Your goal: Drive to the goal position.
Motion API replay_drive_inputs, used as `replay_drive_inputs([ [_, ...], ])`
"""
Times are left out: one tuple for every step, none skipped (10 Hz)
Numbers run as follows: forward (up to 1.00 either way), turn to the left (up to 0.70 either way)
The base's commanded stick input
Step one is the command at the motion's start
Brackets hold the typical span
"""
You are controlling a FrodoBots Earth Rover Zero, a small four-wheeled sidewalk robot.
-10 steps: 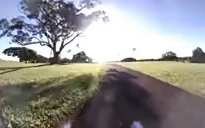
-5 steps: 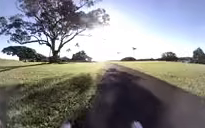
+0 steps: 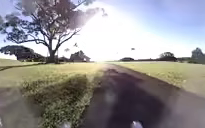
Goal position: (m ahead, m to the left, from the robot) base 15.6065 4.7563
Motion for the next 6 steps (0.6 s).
replay_drive_inputs([
  [0.7,-0.14],
  [0.7,0.0],
  [0.7,0.0],
  [0.7,0.0],
  [0.7,0.0],
  [0.7,0.0],
])
